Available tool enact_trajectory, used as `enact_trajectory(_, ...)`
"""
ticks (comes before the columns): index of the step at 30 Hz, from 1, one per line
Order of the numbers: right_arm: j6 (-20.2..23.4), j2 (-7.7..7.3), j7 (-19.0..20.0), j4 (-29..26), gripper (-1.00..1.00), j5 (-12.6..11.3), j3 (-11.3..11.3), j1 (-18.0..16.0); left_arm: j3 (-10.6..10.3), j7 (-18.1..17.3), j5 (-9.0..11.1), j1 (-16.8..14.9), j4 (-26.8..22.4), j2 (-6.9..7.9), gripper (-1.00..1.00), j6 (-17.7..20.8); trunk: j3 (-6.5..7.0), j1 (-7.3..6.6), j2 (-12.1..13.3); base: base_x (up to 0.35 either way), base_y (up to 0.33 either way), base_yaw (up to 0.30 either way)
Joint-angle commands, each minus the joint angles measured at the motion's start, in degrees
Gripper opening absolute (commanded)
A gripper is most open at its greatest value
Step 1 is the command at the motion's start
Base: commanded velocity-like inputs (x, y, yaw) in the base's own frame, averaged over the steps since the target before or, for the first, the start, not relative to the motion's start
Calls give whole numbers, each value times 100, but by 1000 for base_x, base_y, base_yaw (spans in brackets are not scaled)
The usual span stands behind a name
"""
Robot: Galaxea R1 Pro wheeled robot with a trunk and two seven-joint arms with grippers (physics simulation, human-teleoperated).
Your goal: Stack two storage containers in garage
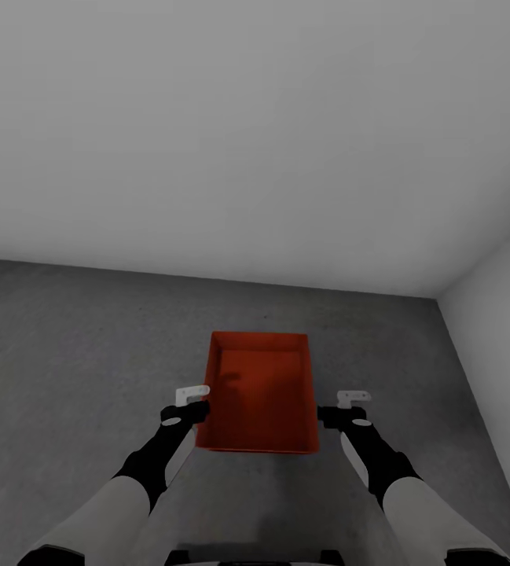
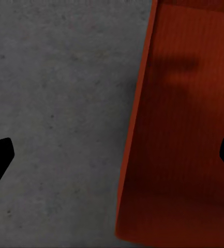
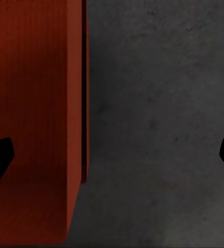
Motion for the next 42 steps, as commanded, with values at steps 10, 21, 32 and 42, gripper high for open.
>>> enact_trajectory(10,38,1,-23,-7,100,-2,6,-1,-48,53,60,-1,-6,6,100,27,176,-219,399,0,0,0)
enact_trajectory(21,20,1,-27,-6,100,-4,5,-2,-51,53,60,-1,-4,6,100,28,374,-461,840,0,0,0)
enact_trajectory(32,-28,1,-34,38,100,-4,0,0,-56,51,60,-1,-3,6,100,25,571,-703,1282,0,0,0)
enact_trajectory(42,-39,1,-39,58,100,-4,-1,-3,-56,45,60,-1,-4,6,100,24,751,-922,1683,0,0,0)
